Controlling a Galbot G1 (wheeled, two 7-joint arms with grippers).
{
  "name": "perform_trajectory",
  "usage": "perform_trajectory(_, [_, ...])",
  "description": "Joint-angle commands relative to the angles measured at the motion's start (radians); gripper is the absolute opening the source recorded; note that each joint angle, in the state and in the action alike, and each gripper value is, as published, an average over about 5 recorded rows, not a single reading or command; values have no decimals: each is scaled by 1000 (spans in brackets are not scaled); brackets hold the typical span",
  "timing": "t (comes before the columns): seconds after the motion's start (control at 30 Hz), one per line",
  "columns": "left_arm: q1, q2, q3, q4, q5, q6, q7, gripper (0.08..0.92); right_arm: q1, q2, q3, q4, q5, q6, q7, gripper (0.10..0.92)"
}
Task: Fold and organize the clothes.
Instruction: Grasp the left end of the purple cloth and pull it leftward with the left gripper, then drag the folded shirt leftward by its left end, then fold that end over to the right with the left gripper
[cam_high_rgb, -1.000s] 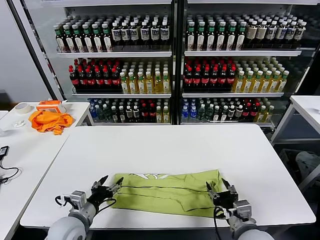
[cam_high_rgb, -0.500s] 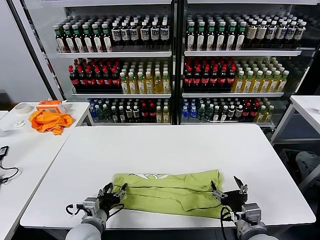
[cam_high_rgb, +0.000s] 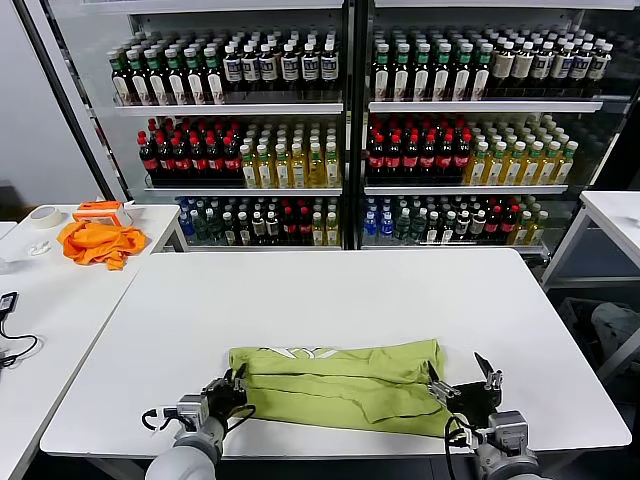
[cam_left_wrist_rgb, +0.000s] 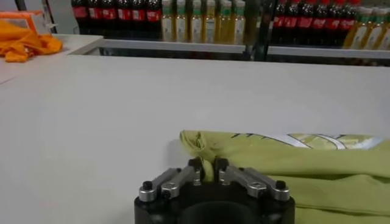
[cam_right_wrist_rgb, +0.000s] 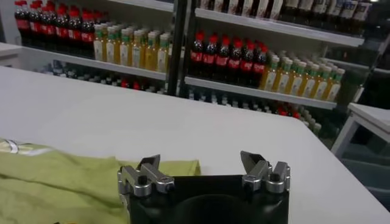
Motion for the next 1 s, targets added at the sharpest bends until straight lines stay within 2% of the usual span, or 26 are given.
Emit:
perform_trajectory(0.03, [-1, -7, -21, -7, 229, 33, -17, 148, -6, 2, 8, 4, -12, 6, 1, 823])
perform_trajectory(0.1, [12, 0, -62, -24, 272, 52, -12, 114, -5, 1, 12, 3, -13, 7, 0, 823])
perform_trajectory(0.33, [81, 52, -264, -48, 346, 81, -10, 106, 25, -5, 10, -10, -11, 9, -2, 823])
perform_trajectory(0.57, [219, 154, -557, -106, 428, 157, 31, 106, 44, -15, 0, -26, -10, 16, -6, 823])
perform_trajectory(0.63, [246, 171, -603, -118, 456, 160, 47, 106, 49, -17, -1, -33, -9, 20, -6, 823])
perform_trajectory(0.77, [252, 168, -576, -175, 483, 160, 61, 106, 57, -23, -5, -36, -7, 22, -7, 823])
perform_trajectory(1.0, [135, 95, -295, -292, 291, 162, 94, 106, 50, -27, 6, -38, -5, 24, -5, 823])
